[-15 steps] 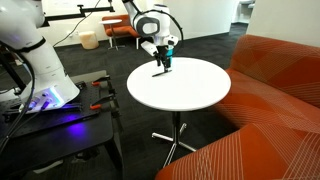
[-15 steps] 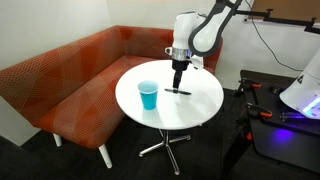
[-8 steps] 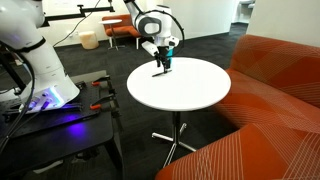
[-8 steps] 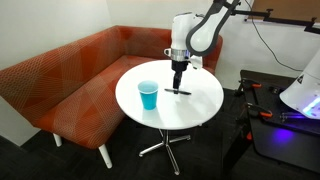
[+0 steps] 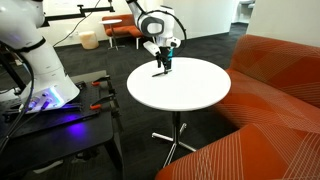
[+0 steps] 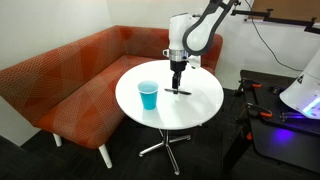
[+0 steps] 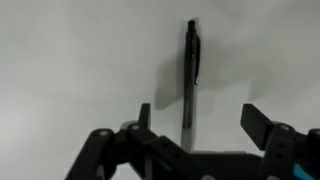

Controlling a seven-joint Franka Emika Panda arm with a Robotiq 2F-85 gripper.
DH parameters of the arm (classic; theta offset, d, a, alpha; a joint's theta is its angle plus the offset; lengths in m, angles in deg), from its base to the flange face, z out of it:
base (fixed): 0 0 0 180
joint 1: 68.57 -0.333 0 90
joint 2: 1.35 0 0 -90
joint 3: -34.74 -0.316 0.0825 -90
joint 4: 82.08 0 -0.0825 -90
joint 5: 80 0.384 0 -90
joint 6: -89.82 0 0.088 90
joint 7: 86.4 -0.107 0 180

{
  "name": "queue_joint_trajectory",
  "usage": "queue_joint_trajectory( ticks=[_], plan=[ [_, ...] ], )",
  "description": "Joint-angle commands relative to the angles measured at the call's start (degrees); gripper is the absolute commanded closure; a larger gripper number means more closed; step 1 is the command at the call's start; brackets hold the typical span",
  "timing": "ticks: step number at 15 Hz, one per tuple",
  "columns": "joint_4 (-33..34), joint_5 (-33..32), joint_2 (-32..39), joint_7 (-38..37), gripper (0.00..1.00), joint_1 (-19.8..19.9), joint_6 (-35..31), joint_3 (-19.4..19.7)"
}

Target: Put the pen in the cup

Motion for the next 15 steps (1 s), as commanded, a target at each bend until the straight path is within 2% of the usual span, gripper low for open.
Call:
queue_joint_trajectory(
  ticks=[1, 4, 5, 8, 10, 11, 12, 14, 15],
  plan=[
    [2.3, 0.1, 0.8, 0.1, 0.07, -0.2, 3.3, 0.5],
    [3.0, 0.1, 1.1, 0.0, 0.09, -0.4, 3.9, 0.6],
    [3.1, 0.0, 1.2, -0.1, 0.15, -0.4, 4.0, 0.6],
    [3.2, 0.0, 1.5, -0.2, 0.42, -0.5, 3.9, 0.6],
    [3.3, 0.1, 1.6, -0.2, 0.44, -0.5, 3.9, 0.6],
    [3.3, 0.1, 1.7, -0.2, 0.4, -0.5, 3.9, 0.6],
    [3.3, 0.1, 1.8, -0.2, 0.4, -0.5, 3.9, 0.6],
    [3.2, 0.0, 1.7, -0.3, 0.52, -0.6, 4.0, 0.6],
    [3.2, -0.1, 1.7, -0.3, 0.65, -0.7, 3.9, 0.7]
  ],
)
